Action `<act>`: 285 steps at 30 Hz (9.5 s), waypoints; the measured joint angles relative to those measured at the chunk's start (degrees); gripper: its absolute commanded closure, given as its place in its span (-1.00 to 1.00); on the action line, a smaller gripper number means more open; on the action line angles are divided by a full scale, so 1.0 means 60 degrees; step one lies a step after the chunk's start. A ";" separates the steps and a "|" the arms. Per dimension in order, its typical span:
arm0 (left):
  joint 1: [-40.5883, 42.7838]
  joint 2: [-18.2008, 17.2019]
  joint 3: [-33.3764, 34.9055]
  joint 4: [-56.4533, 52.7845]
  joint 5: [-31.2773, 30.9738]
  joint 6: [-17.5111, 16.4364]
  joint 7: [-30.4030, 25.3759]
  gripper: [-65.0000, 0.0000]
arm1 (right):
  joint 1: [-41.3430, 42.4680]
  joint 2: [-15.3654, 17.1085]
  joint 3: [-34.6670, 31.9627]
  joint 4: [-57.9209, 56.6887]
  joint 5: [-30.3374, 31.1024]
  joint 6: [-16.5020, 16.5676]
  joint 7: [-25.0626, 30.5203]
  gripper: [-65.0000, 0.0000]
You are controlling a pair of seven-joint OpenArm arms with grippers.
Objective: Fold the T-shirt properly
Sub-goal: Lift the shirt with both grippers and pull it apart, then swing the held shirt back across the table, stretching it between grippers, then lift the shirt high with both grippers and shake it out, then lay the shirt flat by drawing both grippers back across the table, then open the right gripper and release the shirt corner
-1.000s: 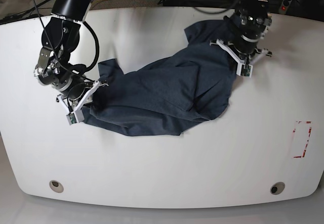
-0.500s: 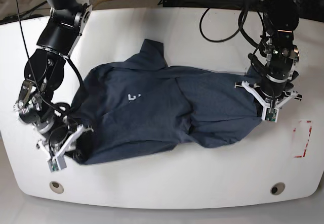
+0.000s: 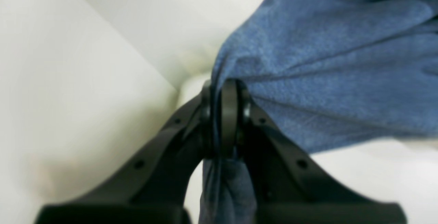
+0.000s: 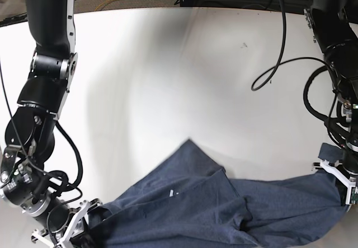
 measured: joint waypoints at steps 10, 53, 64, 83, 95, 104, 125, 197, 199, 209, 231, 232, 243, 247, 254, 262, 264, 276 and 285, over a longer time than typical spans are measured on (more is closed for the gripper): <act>0.0667 -0.0375 -0.0004 0.0007 -0.0036 -0.2007 -0.0073 1.00 | -0.0135 0.0178 0.0044 -0.0069 0.0022 -0.0004 -0.0197 1.00; 0.8601 0.1093 -0.1370 -0.0069 0.0055 -0.4521 -0.1552 -0.55 | -0.8939 -0.1027 0.2991 0.1377 -0.0204 0.0637 -0.0237 1.00; 0.8845 0.1632 -0.2881 -0.0069 -0.0015 -0.4473 -0.1647 -0.55 | -0.9140 -0.1399 0.2980 0.1654 -0.0102 0.0572 -0.0208 1.00; 0.9927 0.0729 -0.4386 -0.0033 0.0036 -0.4481 -0.1588 -0.55 | -0.9315 -0.1614 0.2994 0.1661 -0.0069 0.0543 -0.0208 1.00; 0.9854 0.0164 -0.3337 -0.0077 0.0022 -0.4481 -0.1636 -0.55 | -0.9322 -0.1621 0.2991 0.1661 -0.0062 0.0539 -0.0204 1.00; 0.9639 0.0160 -0.3111 -0.0481 0.0109 -0.4484 -0.1581 -0.55 | -0.9315 -0.1938 0.2991 0.1661 -0.0047 0.0543 -0.0204 1.00; 0.8072 0.0160 -0.2000 -0.1585 0.1155 -0.4477 -0.1614 -0.47 | -0.9264 -0.2175 0.2991 0.1661 -0.0084 0.0543 -0.0200 1.00; -0.4758 -0.1708 -0.0280 -0.0652 0.2004 -0.4477 0.1421 1.00 | 0.2929 0.1140 -0.0878 -0.0758 0.0069 0.0718 -0.0933 1.00; -0.4648 -0.1665 -0.0248 -0.0641 0.1967 -0.4484 0.2106 1.00 | 0.2871 0.1180 -0.0882 -0.0754 0.0251 0.0754 -0.1053 1.00; -0.1953 -0.1428 -0.0430 -0.0007 0.1829 -0.4503 0.2346 1.00 | -0.0302 0.1690 0.0051 -0.0135 0.0958 0.1020 -0.1213 1.00; 0.5796 0.1115 -0.3381 -0.0069 0.2073 -0.4499 -0.0091 1.00 | -0.8542 0.0146 0.3319 0.1410 0.2554 0.0852 -0.1705 1.00; 0.6036 0.1224 -0.3391 -0.0084 0.2193 -0.4488 -0.0095 1.00 | -0.8808 0.0040 0.3395 0.1443 0.2506 0.0831 -0.1741 1.00; 0.7810 0.1851 -0.4535 -0.0106 0.2055 -0.4506 -0.1249 1.00 | -1.0910 -0.0379 0.3898 0.1810 0.2677 0.0820 -0.1712 1.00; 0.8043 0.2135 -0.4583 -0.0106 0.2007 -0.4513 -0.1395 1.00 | -1.0746 -0.0397 0.3887 0.1818 0.2736 0.0820 -0.1661 1.00; 0.7748 0.2222 -0.4583 -0.0102 0.2091 -0.4513 -0.1362 1.00 | -0.9712 -0.0386 0.3898 0.1807 0.2728 0.0820 -0.1676 1.00; 0.6637 0.2120 -0.4426 -0.0164 0.2116 -0.4506 -0.1443 1.00 | -0.8160 -0.0535 0.3858 0.0153 0.2677 0.0805 -0.1614 1.00; 0.6594 0.1931 -0.4262 -0.0259 0.2106 -0.4517 -0.1432 1.00 | -0.7777 -0.0645 0.3847 -0.0408 0.2626 0.0787 -0.1647 0.77; 0.6546 0.1719 -0.3978 -0.0284 0.2149 -0.4510 -0.1406 1.00 | -0.8579 -0.0670 0.3923 -0.0506 0.3537 0.0783 -0.1566 -0.35; 0.6553 0.1723 -0.3971 -0.0288 0.2146 -0.4510 -0.1406 1.00 | -1.0313 -0.0863 0.3938 0.0280 0.3989 0.0783 -0.1570 -0.35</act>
